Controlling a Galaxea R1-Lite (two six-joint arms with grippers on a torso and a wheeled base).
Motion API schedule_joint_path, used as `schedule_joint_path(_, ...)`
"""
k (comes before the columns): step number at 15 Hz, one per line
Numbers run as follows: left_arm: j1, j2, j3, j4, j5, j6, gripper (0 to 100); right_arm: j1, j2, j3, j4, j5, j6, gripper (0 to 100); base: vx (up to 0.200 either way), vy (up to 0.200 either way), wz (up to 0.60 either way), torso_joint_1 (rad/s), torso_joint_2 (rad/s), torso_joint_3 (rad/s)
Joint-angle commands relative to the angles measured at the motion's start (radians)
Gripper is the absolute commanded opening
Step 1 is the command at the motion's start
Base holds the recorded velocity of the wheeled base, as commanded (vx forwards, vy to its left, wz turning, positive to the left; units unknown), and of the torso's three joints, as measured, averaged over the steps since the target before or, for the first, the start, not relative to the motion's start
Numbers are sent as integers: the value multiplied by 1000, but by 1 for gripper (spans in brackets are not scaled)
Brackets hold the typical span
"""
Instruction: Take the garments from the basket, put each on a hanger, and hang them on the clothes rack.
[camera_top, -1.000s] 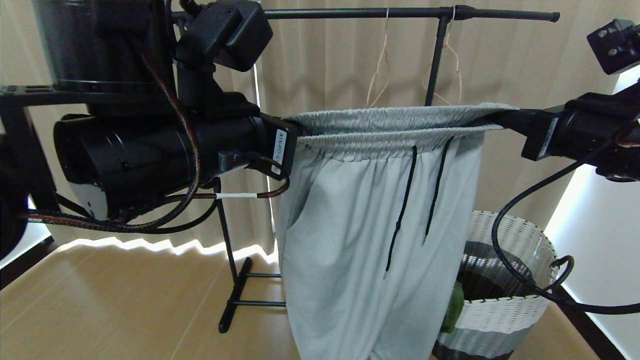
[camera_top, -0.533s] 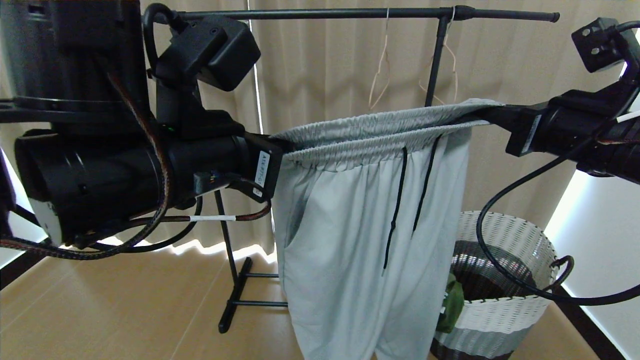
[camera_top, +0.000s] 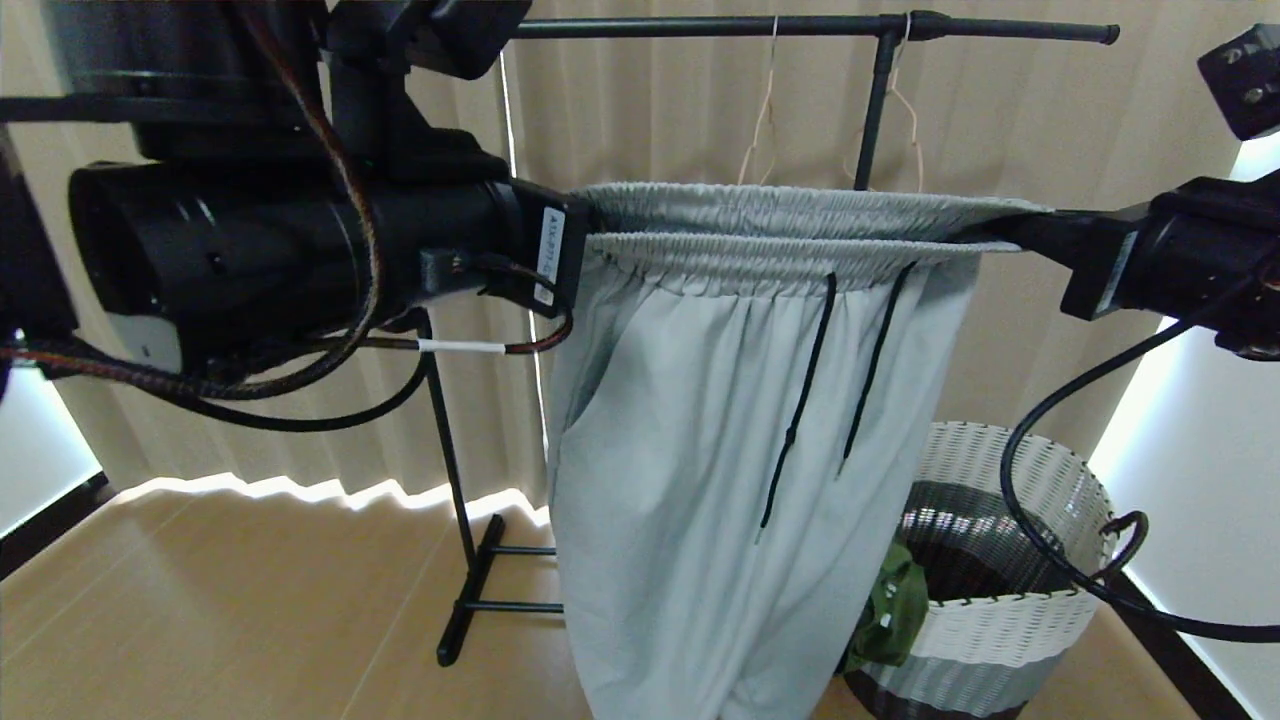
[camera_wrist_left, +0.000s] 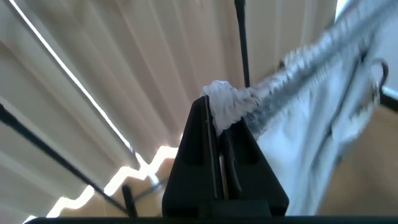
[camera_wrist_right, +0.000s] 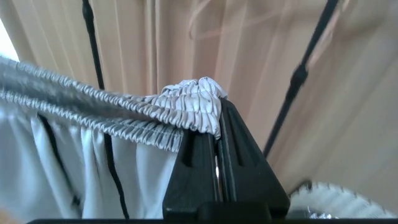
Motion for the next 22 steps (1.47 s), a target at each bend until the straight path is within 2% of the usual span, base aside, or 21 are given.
schedule_joint_path(1, 14, 90, -87, 1, 1, 0, 0, -4, -99, 2, 62, 3, 0, 0, 0, 0, 0, 0, 0, 0)
schedule_joint_path(3, 43, 154, -130, -4, 1, 0, 0, -3, -175, 29, 125, 6, 0, 0, 0, 0, 0, 0, 0, 0)
schedule_joint_path(8, 69, 185, -149, -2, 3, -2, 0, 26, -203, 92, 122, 9, 0, 0, 0, 0, 0, 0, 0, 0)
schedule_joint_path(11, 68, 170, -139, 4, 3, -3, 0, 19, -152, 81, 109, 4, -2, 0, 0, 0, 0, 0, 0, 0)
schedule_joint_path(13, 63, 118, -89, 9, -6, -3, 0, 5, -103, 66, 89, 3, 0, 0, 0, 0, 0, 0, 0, 0)
schedule_joint_path(16, 43, 39, -4, 27, -15, -2, 0, -4, 6, 34, -35, 3, 0, 0, 0, 0, 0, 0, 0, 0)
schedule_joint_path(19, 38, -65, 55, 94, -131, 0, 0, 0, 129, -44, -138, 7, 1, 0, 0, 0, 0, 0, 0, 0)
schedule_joint_path(22, -1, -224, 137, 117, -351, 1, 0, 22, 210, -112, -191, 11, 6, 0, 0, 0, 0, 0, 0, 0)
